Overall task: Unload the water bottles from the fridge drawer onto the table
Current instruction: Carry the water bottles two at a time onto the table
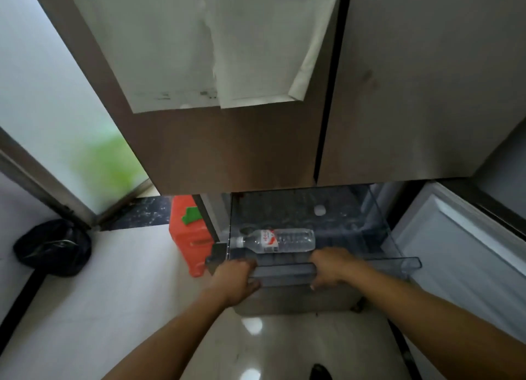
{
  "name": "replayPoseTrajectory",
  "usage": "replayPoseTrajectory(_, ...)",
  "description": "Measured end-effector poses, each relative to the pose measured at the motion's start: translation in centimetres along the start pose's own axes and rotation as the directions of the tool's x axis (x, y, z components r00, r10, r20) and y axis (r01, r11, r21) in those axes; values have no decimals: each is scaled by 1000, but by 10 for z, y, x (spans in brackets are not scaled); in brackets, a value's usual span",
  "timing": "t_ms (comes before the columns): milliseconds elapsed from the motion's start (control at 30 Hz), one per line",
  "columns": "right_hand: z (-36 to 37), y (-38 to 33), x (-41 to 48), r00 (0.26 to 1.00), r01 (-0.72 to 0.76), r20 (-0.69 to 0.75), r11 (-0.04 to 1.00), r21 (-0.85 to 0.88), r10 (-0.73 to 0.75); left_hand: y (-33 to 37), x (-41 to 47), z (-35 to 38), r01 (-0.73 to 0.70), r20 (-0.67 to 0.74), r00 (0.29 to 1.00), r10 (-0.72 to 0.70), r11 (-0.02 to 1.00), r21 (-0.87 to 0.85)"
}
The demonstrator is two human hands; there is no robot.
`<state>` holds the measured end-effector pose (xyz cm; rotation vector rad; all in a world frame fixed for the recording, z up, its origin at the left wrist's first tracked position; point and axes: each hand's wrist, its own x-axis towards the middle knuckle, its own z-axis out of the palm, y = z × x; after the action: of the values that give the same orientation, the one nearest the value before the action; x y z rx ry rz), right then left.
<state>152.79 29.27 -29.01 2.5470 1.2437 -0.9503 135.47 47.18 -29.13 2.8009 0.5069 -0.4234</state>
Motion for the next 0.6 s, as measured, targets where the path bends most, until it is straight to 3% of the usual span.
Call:
replayPoseTrajectory(300,3,3,-11,995,21,-91,998,-55,-26,13,-8,8,54,-34,998,-54,998,-18)
replayPoseTrajectory(467,21,0,-23,999,33,-33,999,-43,-34,15,-27,21,16,-37,999,-16,1000,3)
replayPoseTrajectory(600,32,1,-23,994,78,72,990,115,-86,10,-34,25,-14,-51,999,15,1000,21)
